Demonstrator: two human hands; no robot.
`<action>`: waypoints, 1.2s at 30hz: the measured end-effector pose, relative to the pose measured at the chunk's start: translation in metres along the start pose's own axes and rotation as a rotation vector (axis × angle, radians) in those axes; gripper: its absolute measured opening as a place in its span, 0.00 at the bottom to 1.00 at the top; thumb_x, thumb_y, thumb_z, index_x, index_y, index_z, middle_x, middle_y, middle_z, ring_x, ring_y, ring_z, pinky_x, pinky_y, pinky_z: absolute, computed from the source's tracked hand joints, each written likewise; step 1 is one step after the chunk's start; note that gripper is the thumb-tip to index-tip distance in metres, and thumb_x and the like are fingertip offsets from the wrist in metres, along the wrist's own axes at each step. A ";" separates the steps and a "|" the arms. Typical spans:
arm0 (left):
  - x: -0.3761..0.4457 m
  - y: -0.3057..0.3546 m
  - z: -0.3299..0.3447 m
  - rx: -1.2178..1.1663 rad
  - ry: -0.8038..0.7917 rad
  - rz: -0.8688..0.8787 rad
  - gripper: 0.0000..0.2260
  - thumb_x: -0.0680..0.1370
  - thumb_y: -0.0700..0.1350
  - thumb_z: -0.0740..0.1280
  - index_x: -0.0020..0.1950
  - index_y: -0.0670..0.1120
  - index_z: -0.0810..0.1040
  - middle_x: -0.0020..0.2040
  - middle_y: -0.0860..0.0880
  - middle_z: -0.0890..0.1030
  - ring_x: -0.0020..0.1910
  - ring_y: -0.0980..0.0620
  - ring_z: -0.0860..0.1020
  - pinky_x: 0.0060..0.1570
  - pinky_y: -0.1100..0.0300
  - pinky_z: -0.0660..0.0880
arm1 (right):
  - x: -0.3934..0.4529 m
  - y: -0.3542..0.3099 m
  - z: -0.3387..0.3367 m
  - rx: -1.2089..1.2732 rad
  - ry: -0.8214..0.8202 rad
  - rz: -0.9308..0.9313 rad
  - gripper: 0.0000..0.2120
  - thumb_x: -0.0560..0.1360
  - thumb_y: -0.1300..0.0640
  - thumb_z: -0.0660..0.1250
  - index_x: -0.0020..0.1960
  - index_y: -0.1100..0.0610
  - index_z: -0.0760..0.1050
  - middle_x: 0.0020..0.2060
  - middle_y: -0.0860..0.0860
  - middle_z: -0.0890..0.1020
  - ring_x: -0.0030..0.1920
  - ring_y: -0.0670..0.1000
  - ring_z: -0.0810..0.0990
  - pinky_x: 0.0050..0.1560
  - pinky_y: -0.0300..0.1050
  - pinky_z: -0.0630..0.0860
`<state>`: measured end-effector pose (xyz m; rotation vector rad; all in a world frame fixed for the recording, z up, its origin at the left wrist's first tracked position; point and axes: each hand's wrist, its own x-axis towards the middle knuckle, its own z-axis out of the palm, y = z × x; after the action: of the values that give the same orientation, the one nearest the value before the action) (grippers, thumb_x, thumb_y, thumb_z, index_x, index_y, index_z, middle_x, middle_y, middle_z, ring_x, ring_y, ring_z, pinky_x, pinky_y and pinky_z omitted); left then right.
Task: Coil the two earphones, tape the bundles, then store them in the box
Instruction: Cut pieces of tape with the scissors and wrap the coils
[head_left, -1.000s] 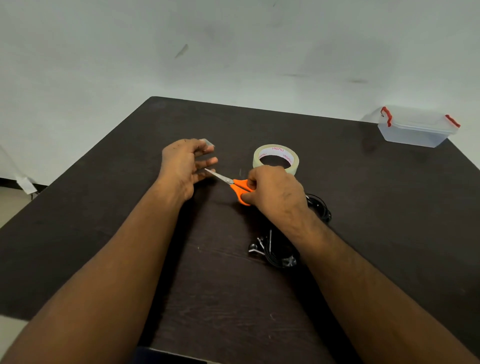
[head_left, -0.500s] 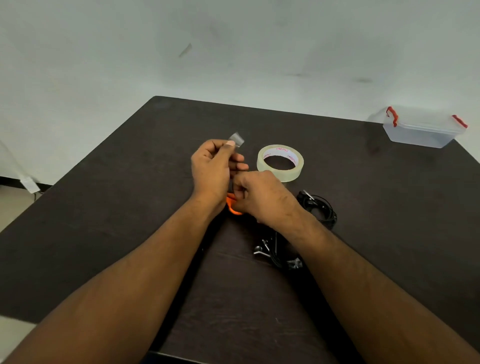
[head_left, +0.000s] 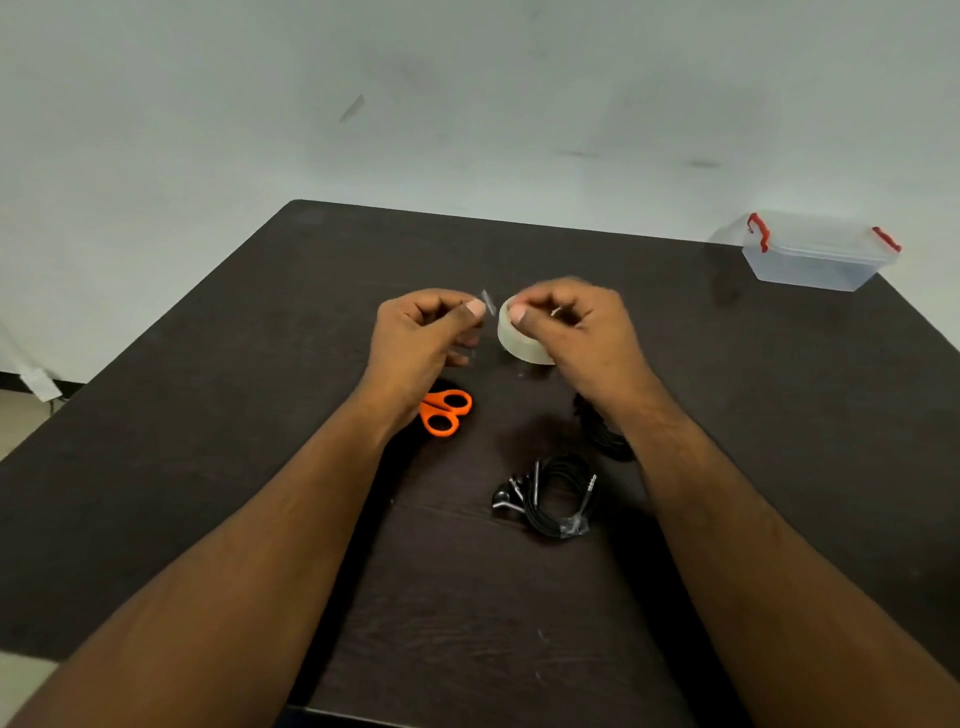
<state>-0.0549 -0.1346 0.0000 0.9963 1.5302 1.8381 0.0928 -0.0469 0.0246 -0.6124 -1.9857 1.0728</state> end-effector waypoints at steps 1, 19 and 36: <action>0.000 0.001 -0.002 0.050 -0.049 0.037 0.03 0.75 0.42 0.71 0.45 0.45 0.84 0.39 0.46 0.84 0.36 0.51 0.81 0.33 0.59 0.77 | 0.003 0.002 -0.005 0.011 0.049 -0.049 0.08 0.71 0.59 0.73 0.48 0.49 0.82 0.42 0.42 0.80 0.39 0.39 0.78 0.42 0.38 0.77; 0.003 0.006 -0.013 0.119 -0.169 0.103 0.02 0.73 0.44 0.74 0.41 0.47 0.85 0.37 0.46 0.85 0.31 0.54 0.79 0.27 0.63 0.73 | -0.003 0.018 -0.059 0.265 0.193 0.137 0.05 0.73 0.64 0.70 0.40 0.56 0.79 0.35 0.51 0.85 0.36 0.47 0.81 0.35 0.39 0.77; -0.009 0.010 0.072 1.040 -0.810 0.471 0.13 0.69 0.52 0.75 0.53 0.58 0.84 0.65 0.54 0.72 0.65 0.50 0.67 0.64 0.45 0.65 | -0.029 0.046 -0.084 0.345 0.322 0.375 0.08 0.70 0.65 0.72 0.44 0.55 0.76 0.39 0.56 0.86 0.34 0.48 0.81 0.31 0.41 0.76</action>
<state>0.0092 -0.1023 0.0142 2.3446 1.7201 0.5073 0.1807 -0.0037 0.0024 -0.9235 -1.3977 1.4030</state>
